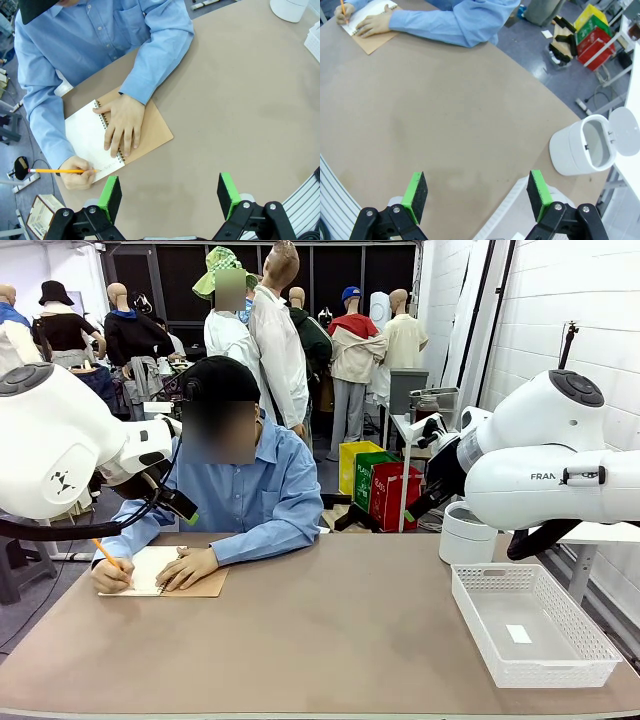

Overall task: Sort the paper based on its condition.
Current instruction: If a person hands you a paper, place it in the Organizing basket , and if it's crumpled, put it in the Trash can.

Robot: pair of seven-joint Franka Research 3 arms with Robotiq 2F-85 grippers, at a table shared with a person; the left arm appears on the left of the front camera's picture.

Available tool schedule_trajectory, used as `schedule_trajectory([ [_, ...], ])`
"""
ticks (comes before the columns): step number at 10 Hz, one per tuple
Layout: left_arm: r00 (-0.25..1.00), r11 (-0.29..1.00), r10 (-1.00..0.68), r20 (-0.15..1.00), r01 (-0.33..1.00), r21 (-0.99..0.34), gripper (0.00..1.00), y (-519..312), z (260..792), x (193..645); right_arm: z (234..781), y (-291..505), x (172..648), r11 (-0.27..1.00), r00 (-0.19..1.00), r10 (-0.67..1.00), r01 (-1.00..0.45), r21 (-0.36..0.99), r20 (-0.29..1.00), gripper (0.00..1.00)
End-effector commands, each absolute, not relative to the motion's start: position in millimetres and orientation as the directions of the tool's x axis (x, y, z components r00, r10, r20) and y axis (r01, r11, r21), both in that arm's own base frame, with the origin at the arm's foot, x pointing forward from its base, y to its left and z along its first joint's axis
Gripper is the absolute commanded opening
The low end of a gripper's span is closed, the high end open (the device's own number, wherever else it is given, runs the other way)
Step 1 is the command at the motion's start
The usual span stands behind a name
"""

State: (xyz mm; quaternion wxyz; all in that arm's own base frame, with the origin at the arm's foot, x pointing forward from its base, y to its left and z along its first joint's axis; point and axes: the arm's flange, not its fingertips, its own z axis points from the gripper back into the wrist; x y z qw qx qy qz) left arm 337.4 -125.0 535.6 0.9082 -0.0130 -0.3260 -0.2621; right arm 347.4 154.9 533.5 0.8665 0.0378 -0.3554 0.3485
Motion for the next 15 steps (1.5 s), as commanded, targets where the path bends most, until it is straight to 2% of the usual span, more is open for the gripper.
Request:
schedule_trajectory([
  [1,0.654,0.862,-0.469,0.593,0.485,0.147,1.0,-124.5,534.5,337.3,533.4,154.1,347.8,0.754,0.505,0.575,-0.633,-0.177,0.644,1.0],
  [15,0.654,0.862,-0.469,0.593,0.485,0.147,1.0,-124.5,534.5,337.3,533.4,154.1,347.8,0.754,0.505,0.575,-0.633,-0.177,0.644,1.0],
])
